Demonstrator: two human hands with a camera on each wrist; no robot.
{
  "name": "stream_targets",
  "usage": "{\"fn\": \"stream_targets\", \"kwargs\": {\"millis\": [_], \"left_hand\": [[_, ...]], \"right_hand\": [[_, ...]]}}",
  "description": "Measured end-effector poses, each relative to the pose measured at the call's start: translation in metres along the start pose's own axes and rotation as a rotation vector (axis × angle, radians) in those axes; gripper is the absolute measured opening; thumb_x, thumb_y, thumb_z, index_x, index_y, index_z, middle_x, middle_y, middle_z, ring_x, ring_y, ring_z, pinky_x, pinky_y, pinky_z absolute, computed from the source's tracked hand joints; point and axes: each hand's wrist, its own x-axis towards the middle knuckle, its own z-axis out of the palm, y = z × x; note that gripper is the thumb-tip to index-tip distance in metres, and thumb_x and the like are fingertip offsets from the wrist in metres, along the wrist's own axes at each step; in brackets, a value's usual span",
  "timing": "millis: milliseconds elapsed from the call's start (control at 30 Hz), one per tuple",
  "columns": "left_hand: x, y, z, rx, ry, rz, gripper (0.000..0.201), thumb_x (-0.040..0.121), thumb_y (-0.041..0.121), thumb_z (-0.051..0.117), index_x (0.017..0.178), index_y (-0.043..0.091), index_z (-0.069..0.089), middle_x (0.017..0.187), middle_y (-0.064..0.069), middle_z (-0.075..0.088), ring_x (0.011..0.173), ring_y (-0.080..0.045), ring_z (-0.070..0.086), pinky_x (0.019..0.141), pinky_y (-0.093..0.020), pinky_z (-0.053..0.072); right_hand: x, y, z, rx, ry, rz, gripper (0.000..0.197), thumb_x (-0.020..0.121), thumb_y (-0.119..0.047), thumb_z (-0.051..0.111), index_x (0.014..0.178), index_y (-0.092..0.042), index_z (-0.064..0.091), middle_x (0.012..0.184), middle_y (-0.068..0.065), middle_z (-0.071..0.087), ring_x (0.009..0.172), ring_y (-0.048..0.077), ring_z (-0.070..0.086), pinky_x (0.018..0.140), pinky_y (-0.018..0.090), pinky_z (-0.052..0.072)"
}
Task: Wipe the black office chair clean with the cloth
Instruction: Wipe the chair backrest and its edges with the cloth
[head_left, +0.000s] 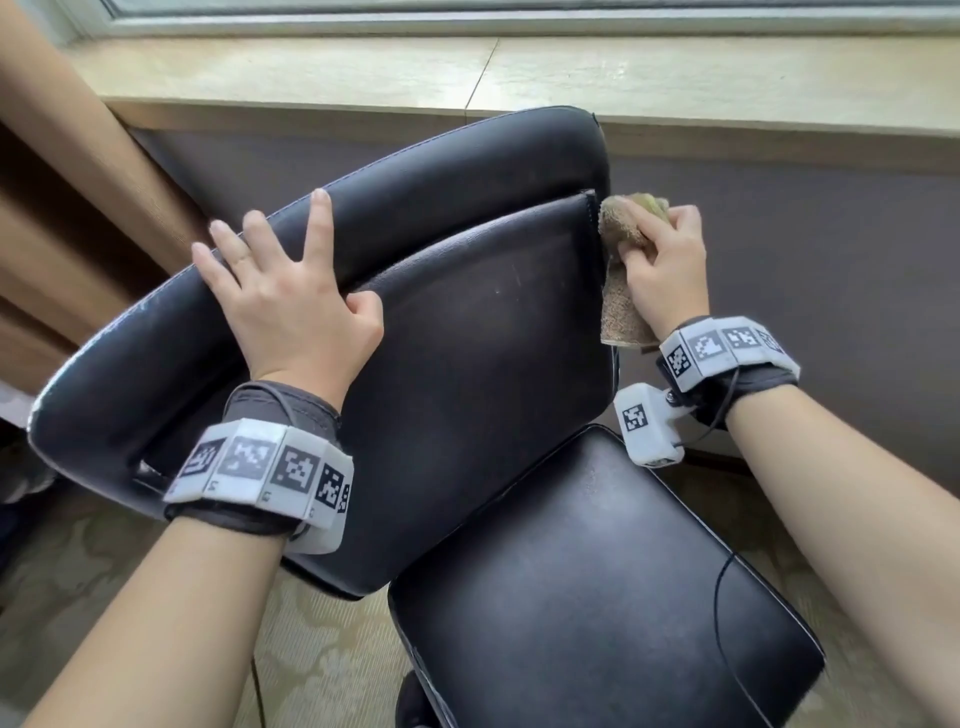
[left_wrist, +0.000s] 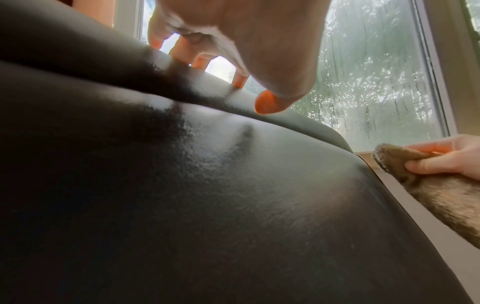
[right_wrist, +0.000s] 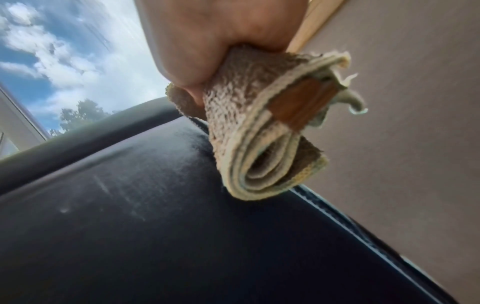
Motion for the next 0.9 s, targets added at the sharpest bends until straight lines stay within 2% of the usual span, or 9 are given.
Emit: {"fn": "stream_targets", "kwargs": {"millis": [233,300,367,467,633,800,900], "left_hand": [[0.015,0.023,0.001,-0.007,-0.028,0.063,0.074,0.076,0.024,0.055,0.145,0.023,0.028,0.135,-0.030,0.035,0.128,-0.048,0.029,0.110,-0.059,0.008],[0.019,0.025,0.000,0.001,-0.024,0.090,0.073,0.077,0.025,0.055,0.145,0.025,0.029,0.133,-0.028,0.037,0.124,-0.044,0.034,0.109,-0.060,0.007],[0.021,0.026,0.001,0.007,-0.024,0.099,0.072,0.077,0.026,0.055,0.145,0.026,0.029,0.132,-0.027,0.037,0.123,-0.042,0.035,0.109,-0.060,0.007],[0.021,0.029,0.004,0.001,-0.025,0.087,0.073,0.077,0.027,0.055,0.145,0.026,0.027,0.134,-0.027,0.035,0.126,-0.043,0.032,0.109,-0.059,0.008],[0.018,0.026,0.004,0.010,-0.025,0.096,0.075,0.077,0.025,0.055,0.146,0.025,0.026,0.134,-0.028,0.035,0.126,-0.044,0.031,0.109,-0.060,0.009],[0.018,0.025,0.004,0.018,-0.025,0.093,0.075,0.077,0.025,0.054,0.146,0.025,0.025,0.134,-0.028,0.035,0.126,-0.044,0.031,0.109,-0.060,0.010],[0.017,0.025,0.004,0.020,-0.022,0.082,0.075,0.077,0.024,0.054,0.146,0.025,0.026,0.134,-0.028,0.035,0.126,-0.044,0.031,0.109,-0.060,0.010]], "right_hand": [[-0.004,0.007,-0.015,-0.044,0.042,-0.028,0.043,0.087,-0.004,0.054,0.125,-0.023,0.059,0.105,0.003,0.033,0.097,0.015,0.046,0.092,0.011,0.028],[-0.001,0.004,-0.014,-0.066,0.073,-0.023,0.045,0.087,-0.004,0.052,0.126,-0.025,0.058,0.107,0.008,0.037,0.099,0.024,0.051,0.092,0.017,0.034],[-0.004,0.005,-0.013,-0.114,0.081,-0.013,0.047,0.086,-0.003,0.050,0.125,-0.026,0.058,0.114,0.015,0.041,0.097,0.031,0.054,0.092,0.028,0.039],[-0.017,0.014,-0.013,-0.210,0.036,-0.014,0.050,0.084,-0.001,0.049,0.126,-0.026,0.059,0.119,0.017,0.042,0.094,0.036,0.054,0.085,0.037,0.044],[-0.035,0.029,-0.015,-0.231,-0.036,0.083,0.049,0.086,-0.003,0.050,0.126,-0.030,0.058,0.120,0.013,0.042,0.096,0.035,0.053,0.085,0.033,0.042],[-0.022,0.013,-0.027,-0.172,0.109,-0.027,0.046,0.084,-0.002,0.050,0.122,-0.025,0.061,0.115,0.016,0.044,0.092,0.035,0.055,0.083,0.032,0.042],[-0.005,0.005,-0.022,-0.187,0.117,-0.087,0.046,0.085,-0.003,0.049,0.124,-0.025,0.060,0.117,0.018,0.044,0.094,0.034,0.055,0.085,0.035,0.044]]}}
